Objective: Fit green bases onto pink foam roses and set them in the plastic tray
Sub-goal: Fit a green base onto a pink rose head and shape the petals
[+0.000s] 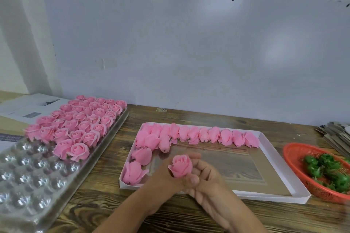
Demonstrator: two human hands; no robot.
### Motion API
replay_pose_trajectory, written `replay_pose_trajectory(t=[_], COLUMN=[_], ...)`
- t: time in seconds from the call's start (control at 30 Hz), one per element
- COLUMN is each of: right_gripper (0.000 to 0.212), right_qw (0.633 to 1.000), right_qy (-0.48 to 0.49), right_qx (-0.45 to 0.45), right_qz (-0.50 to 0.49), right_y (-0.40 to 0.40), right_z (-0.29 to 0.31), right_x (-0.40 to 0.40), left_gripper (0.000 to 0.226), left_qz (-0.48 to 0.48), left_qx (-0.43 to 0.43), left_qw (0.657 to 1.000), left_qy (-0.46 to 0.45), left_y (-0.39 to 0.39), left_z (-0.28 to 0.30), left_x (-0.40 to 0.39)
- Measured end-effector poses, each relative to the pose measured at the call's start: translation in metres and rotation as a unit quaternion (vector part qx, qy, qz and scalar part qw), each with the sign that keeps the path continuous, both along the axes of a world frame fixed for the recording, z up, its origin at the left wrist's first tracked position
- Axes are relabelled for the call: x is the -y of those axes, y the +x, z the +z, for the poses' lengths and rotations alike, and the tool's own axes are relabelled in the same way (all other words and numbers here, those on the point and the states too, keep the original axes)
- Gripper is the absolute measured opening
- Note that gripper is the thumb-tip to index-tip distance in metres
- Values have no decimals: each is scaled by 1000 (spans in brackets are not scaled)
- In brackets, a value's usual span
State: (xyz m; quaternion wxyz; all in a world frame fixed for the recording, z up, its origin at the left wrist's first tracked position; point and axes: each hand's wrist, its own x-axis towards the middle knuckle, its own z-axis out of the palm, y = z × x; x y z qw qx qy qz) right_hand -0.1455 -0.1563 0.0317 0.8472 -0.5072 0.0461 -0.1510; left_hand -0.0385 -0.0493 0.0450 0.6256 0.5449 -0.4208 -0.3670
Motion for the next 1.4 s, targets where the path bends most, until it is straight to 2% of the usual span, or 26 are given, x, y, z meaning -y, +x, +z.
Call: replay_pose_trajectory(t=[0.13,0.2,0.33,0.4,0.53,0.67,0.87,0.97,1.13,1.3,1.4], right_gripper=[58,60,36,41,66,54,51,50,48,50,39], right_qw=[1000,999,998,998,997,997,987,988,995,988,983], right_qy=[6,22,50,66,78,62,119,111,69,114,116], right_qx=[-29,-27,-15,-6,8,-9,-80,-73,-44,-70,-95], right_qz=[10,21,29,8,8,52,74,74,60,76,110], right_y=[0,0,2,3,4,2,0,1,4,2,1], right_z=[-1,0,0,-1,0,1,3,4,5,4,8], right_x=[0,0,-4,-4,-2,-4,-5,-5,-11,-10,-12], left_gripper=[20,12,40,52,35,16,21,35,26,25,26], left_qz=[39,49,94,97,65,45,13,53,113,52,25], left_qx=[19,21,-7,0,-14,0,-5,-7,-9,-22,-21], left_qw=[998,998,994,994,997,998,999,998,993,997,998], left_qy=[-34,-39,-49,-53,-38,-33,-46,-39,-30,-51,-52], left_y=[0,-2,-5,-4,-3,-5,-5,-5,-4,-4,-4], left_z=[-1,-1,1,2,4,5,4,2,1,2,-2], left_x=[2,3,3,4,3,0,-2,-1,2,-2,-3])
